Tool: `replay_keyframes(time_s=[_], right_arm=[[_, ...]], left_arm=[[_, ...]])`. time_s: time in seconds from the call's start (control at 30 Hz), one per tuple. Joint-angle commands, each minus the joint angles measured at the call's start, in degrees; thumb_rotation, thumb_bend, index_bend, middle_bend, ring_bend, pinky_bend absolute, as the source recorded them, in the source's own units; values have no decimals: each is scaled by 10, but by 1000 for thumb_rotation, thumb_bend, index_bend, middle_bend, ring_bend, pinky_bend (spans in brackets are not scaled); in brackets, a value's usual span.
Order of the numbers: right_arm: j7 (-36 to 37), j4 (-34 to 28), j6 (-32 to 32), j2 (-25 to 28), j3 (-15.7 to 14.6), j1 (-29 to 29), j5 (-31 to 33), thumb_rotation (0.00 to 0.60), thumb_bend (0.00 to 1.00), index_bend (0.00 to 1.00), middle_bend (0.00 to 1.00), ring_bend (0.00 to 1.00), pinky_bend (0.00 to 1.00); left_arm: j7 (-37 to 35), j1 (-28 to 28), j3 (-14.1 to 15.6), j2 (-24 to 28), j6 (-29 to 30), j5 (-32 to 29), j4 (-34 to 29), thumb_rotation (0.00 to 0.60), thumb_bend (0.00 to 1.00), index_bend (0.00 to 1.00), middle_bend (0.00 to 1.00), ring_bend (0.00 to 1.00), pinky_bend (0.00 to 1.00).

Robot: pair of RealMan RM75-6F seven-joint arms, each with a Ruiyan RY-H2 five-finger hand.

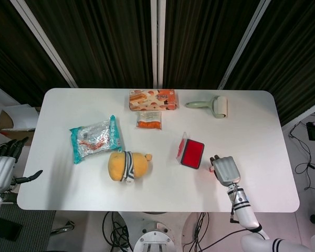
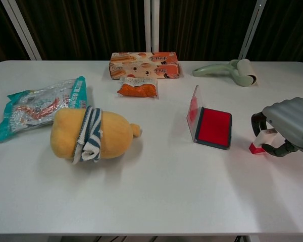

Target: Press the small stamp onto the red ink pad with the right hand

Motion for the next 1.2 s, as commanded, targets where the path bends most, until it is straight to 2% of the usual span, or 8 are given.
replay_keyframes(time_s=[0.03, 0.27, 0.43, 0.63, 0.77, 0.83, 1.0, 1.2], right_arm=[[1, 3, 0, -2, 0, 1, -1, 600, 255, 562, 493, 773, 953], [8, 9, 8, -5, 3, 1, -5, 600, 285, 610, 533, 781, 952], [18, -9, 14, 8, 14, 4, -4, 600, 286, 614, 536, 781, 953], [15, -59, -26, 31, 60, 38, 33, 600, 288, 617, 535, 781, 953], [-19, -82, -85, 37, 95, 83, 90, 600, 296, 620, 533, 781, 953], [-40, -86, -102, 34, 102, 101, 111, 600, 300, 622, 533, 781, 953], [-88, -82, -121, 16, 100, 135, 149, 600, 303, 622, 533, 781, 953], [-104, -62, -125, -7, 89, 155, 178, 600, 304, 624, 533, 781, 953]], left_arm=[[0, 0, 0, 1, 0, 0, -1, 305, 121, 74, 168, 118, 198], [0, 0, -1, 3, 1, -1, -3, 304, 121, 74, 168, 118, 199], [-1, 0, -1, 4, 0, 0, -2, 304, 120, 74, 168, 118, 199], [-3, -2, -1, 3, -2, 2, -2, 303, 121, 74, 168, 118, 198], [-3, -1, -1, 3, -3, 0, -2, 306, 121, 74, 168, 118, 199], [-2, -1, 0, 3, -4, -1, -2, 302, 121, 74, 168, 118, 199], [-4, -2, -1, 1, -9, -6, 2, 304, 121, 74, 168, 118, 199], [-7, -3, -2, 0, -10, -6, 5, 306, 121, 74, 168, 118, 199]])
